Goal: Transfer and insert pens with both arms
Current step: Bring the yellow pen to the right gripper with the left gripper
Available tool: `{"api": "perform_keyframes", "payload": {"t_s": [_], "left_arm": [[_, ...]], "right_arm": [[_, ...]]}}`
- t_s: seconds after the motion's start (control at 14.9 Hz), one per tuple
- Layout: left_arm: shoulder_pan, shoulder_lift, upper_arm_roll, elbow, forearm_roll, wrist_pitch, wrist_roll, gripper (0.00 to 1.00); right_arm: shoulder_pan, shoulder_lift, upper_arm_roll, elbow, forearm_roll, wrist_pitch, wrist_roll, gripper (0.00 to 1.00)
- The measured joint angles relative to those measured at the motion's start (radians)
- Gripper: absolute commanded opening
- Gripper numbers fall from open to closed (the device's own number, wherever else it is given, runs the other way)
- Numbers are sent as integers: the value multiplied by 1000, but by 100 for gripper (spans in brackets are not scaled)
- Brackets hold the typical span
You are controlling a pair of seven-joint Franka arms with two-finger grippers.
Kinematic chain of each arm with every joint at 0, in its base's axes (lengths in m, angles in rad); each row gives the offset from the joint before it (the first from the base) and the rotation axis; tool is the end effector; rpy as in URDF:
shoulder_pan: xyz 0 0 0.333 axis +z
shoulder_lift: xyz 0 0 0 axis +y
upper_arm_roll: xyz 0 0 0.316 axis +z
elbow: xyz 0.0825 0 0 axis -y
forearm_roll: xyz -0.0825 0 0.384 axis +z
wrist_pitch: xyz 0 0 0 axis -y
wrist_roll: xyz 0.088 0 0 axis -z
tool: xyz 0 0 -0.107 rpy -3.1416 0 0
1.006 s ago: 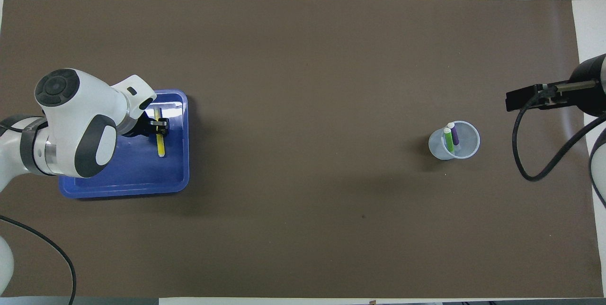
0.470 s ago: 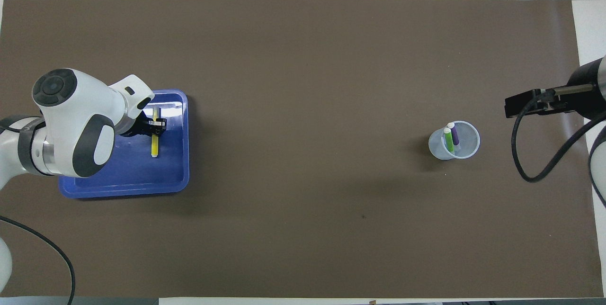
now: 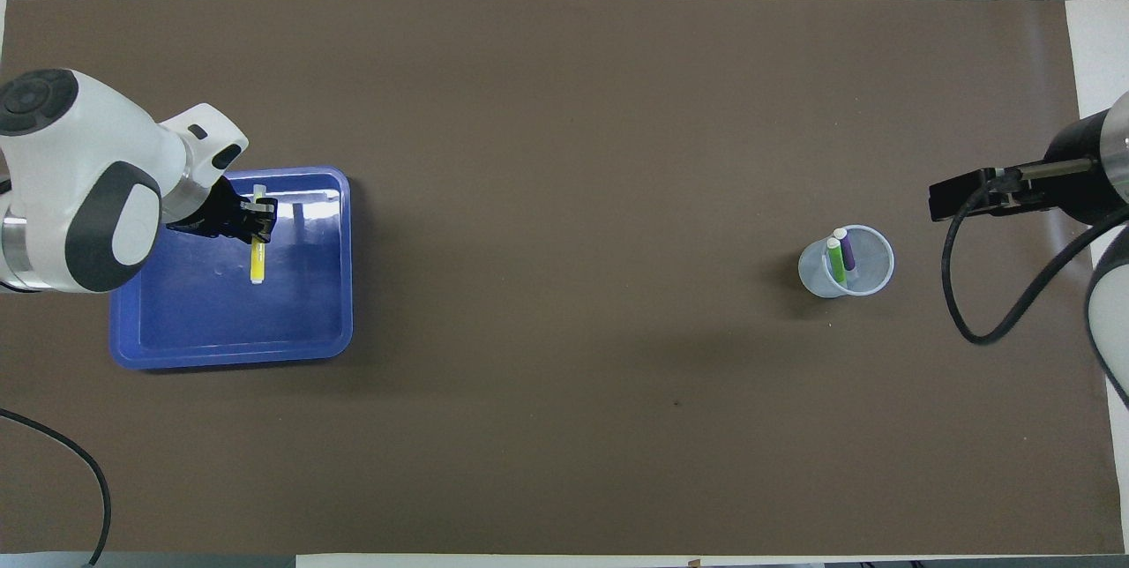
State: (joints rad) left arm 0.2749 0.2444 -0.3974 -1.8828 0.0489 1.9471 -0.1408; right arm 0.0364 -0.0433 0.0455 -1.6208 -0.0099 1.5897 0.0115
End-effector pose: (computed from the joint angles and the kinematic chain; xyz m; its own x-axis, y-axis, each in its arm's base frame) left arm 0.5900 -0.0588 0.3763 0.9863 -0.0027 -0.1647 0.0021 -0.9996 0.0289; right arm 0.5408 0.0439 0.6263 0.9974 0.0705 0.0123 0.0704 -0.9975 0.0117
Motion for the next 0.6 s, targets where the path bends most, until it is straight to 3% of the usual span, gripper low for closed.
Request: {"api": "perform_keyframes", "payload": {"t_s": [0.13,0.34,0.6], "left_arm": [[0,-7,-1,88,-57,-122,-49,0],[-6,-15,-7,203,-203,-256,-297,0],[-9,-44,-20,249,-456,-295,-678,0]], "right_arm": [[1,0,5,0,73,20,18,100],[2,1,9,-7,246,78,56,100],[8,6,95,-15,380,202,291,100]]}}
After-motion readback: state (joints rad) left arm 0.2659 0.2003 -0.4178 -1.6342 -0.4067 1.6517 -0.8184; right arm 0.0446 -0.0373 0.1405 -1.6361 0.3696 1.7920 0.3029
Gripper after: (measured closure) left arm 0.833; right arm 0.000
